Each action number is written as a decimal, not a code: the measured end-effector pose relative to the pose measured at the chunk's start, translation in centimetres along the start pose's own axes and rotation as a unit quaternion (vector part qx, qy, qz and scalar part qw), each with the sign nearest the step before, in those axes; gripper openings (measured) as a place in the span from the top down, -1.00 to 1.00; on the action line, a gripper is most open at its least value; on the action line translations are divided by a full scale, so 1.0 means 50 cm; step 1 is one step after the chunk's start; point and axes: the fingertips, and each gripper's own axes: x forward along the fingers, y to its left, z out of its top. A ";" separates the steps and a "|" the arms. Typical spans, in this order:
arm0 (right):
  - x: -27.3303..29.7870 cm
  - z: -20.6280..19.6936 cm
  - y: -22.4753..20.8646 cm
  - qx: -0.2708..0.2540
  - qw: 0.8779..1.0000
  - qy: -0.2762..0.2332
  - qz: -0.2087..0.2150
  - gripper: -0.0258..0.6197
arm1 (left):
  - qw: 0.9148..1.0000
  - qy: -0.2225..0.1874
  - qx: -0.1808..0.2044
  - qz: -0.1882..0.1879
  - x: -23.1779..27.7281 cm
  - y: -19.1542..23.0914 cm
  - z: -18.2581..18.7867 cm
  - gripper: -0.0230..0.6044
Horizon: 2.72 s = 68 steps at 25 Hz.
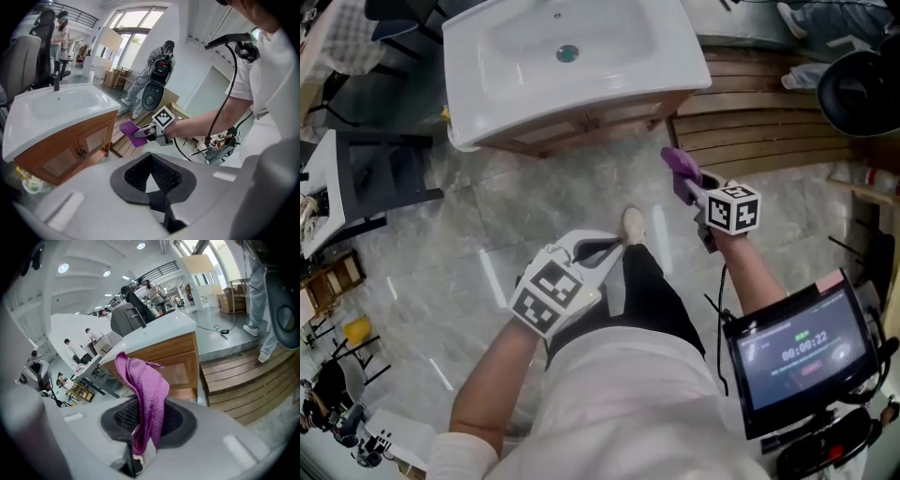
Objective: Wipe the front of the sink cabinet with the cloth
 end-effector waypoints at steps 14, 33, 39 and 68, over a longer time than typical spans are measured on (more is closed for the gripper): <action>-0.185 0.005 0.462 -0.076 0.993 -0.036 0.088 0.67 | 0.999 -0.036 0.009 0.039 -0.266 -0.094 -0.053 0.91; -0.254 -0.031 0.755 -0.174 0.975 -0.081 0.109 0.66 | 0.996 -0.071 0.023 0.041 -0.420 -0.150 -0.151 0.91; -0.252 -0.036 0.773 -0.183 0.973 -0.077 0.117 0.66 | 0.996 -0.072 0.024 0.042 -0.419 -0.147 -0.153 0.91; -0.282 -0.068 0.872 -0.225 0.963 -0.089 0.122 0.66 | 0.995 -0.079 0.028 0.050 -0.480 -0.183 -0.214 0.91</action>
